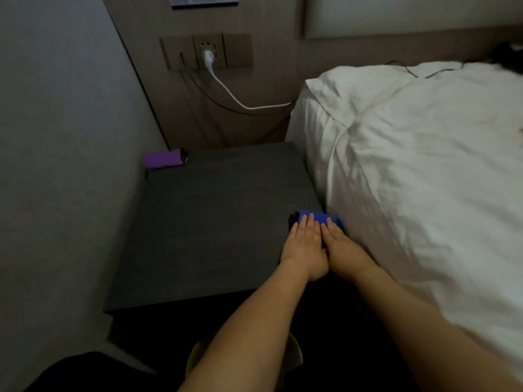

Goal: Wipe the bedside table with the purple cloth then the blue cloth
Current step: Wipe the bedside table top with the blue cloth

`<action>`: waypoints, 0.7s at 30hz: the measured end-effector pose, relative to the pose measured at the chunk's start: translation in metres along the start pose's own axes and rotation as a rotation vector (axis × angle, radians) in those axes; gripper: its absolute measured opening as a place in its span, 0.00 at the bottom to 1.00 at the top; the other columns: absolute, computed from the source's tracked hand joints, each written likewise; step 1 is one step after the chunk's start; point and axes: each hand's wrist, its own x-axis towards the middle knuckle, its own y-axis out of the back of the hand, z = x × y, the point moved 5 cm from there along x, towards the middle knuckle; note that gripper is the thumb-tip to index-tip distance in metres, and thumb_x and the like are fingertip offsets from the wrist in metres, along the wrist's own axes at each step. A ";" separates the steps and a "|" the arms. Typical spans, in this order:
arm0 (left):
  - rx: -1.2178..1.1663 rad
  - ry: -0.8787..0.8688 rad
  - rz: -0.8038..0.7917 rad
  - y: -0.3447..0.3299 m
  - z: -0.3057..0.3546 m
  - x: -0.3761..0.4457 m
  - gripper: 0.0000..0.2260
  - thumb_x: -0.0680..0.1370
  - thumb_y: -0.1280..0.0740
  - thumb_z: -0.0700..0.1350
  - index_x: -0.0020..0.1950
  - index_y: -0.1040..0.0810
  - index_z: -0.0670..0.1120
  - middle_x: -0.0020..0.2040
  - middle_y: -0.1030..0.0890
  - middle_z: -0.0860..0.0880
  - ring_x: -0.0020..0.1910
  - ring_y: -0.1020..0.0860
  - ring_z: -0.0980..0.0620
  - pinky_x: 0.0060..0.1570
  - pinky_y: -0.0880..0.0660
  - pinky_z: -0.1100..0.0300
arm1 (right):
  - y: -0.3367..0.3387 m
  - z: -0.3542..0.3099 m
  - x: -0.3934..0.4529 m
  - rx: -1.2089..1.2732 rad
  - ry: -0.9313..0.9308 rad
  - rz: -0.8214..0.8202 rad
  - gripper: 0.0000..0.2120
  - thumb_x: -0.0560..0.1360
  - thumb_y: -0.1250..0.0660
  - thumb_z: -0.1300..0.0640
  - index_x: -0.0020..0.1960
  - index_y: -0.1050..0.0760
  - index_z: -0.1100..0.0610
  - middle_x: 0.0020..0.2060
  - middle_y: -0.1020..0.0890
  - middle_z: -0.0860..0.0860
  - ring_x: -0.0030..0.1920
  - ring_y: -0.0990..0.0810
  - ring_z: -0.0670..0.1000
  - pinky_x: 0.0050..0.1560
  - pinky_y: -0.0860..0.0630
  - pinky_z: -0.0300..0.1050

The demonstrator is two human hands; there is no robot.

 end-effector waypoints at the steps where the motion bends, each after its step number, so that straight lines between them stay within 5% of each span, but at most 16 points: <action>1: 0.003 -0.004 0.000 -0.002 0.002 -0.003 0.29 0.82 0.52 0.50 0.78 0.57 0.38 0.79 0.58 0.40 0.78 0.60 0.44 0.76 0.60 0.50 | -0.002 0.001 -0.004 -0.005 -0.007 -0.005 0.29 0.80 0.51 0.54 0.75 0.58 0.66 0.76 0.55 0.63 0.77 0.55 0.55 0.75 0.59 0.41; 3: 0.006 -0.009 -0.003 -0.006 0.006 -0.010 0.29 0.82 0.52 0.50 0.78 0.57 0.38 0.79 0.58 0.40 0.78 0.60 0.44 0.76 0.61 0.50 | -0.005 0.000 -0.015 -0.014 -0.016 -0.007 0.31 0.79 0.56 0.50 0.75 0.57 0.66 0.76 0.55 0.63 0.77 0.54 0.56 0.75 0.58 0.42; 12: -0.003 -0.019 -0.010 -0.011 -0.001 -0.036 0.29 0.82 0.52 0.51 0.78 0.57 0.38 0.79 0.58 0.40 0.78 0.60 0.45 0.76 0.61 0.52 | -0.003 -0.021 -0.034 -0.126 -0.006 -0.025 0.28 0.81 0.50 0.57 0.75 0.59 0.66 0.76 0.56 0.62 0.77 0.56 0.56 0.75 0.60 0.44; 21: -0.035 0.077 0.026 -0.012 -0.074 -0.091 0.28 0.82 0.53 0.50 0.78 0.58 0.39 0.79 0.58 0.41 0.78 0.60 0.46 0.76 0.61 0.53 | -0.022 -0.106 -0.027 -0.095 0.146 -0.020 0.29 0.80 0.49 0.55 0.76 0.57 0.63 0.77 0.57 0.59 0.77 0.57 0.54 0.77 0.57 0.46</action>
